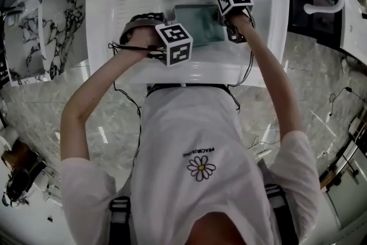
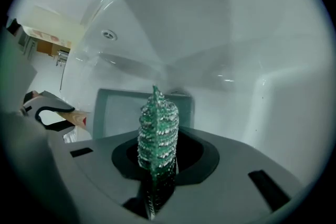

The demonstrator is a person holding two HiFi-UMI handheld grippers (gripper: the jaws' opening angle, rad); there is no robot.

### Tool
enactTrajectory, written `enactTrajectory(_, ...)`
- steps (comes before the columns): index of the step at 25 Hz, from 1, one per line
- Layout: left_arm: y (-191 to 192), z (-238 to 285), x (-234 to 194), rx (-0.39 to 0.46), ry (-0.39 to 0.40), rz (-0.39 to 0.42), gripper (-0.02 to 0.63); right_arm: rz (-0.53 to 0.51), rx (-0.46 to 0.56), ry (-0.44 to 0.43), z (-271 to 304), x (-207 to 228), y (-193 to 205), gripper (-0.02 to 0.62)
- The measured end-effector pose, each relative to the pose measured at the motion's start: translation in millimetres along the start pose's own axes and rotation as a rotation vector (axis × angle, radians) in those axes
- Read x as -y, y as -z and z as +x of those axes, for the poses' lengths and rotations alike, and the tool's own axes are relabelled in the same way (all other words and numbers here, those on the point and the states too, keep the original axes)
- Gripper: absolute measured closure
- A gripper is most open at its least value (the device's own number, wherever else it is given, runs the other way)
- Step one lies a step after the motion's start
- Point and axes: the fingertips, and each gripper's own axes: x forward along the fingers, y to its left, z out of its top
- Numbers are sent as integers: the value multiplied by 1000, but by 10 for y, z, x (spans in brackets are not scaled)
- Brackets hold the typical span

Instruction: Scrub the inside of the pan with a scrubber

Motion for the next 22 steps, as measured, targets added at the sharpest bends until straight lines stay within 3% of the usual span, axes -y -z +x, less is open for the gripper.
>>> enactTrajectory(5, 7, -26, 37, 25, -3, -7, 463, 9, -24, 62, 164, 68, -34, 532)
enactTrajectory(11, 7, -57, 26, 89, 11, 4, 463, 43, -37, 50, 264, 33, -50, 532)
enactTrajectory(22, 13, -52, 39, 98, 12, 5, 463, 54, -26, -23, 268, -191, -64, 534)
